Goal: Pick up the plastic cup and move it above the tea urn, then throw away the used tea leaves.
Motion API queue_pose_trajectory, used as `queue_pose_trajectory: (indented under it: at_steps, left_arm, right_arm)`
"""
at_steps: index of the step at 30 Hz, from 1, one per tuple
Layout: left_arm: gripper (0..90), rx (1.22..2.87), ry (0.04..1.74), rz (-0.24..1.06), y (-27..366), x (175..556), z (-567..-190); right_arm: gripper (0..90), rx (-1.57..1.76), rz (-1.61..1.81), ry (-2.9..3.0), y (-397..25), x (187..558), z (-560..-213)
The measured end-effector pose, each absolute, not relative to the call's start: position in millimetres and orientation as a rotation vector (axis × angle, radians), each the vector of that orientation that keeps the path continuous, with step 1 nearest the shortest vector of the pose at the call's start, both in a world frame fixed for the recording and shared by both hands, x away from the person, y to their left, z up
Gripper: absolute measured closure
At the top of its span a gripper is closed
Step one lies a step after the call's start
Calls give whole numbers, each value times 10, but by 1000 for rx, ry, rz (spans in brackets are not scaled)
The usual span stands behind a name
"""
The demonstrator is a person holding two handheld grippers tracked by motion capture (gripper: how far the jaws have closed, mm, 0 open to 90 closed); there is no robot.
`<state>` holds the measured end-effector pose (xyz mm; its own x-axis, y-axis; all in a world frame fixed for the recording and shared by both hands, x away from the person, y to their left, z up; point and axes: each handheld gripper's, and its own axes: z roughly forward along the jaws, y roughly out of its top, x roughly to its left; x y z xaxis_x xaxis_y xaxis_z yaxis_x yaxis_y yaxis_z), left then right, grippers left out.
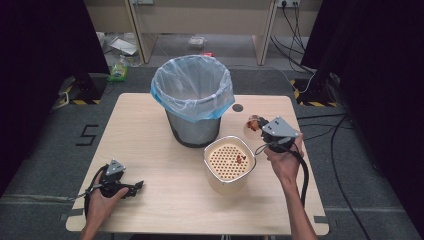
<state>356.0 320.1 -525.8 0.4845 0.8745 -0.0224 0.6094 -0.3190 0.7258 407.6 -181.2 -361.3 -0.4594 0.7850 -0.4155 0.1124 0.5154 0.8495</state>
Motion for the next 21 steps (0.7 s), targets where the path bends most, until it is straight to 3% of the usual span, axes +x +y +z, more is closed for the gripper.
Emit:
queue_pose_trajectory:
  at_steps: [21]
  left_arm:
    - [0,2048,1220,498,3200,3558,-5258]
  right_arm:
    - [859,471,924,1779,-1469,3819,-3603]
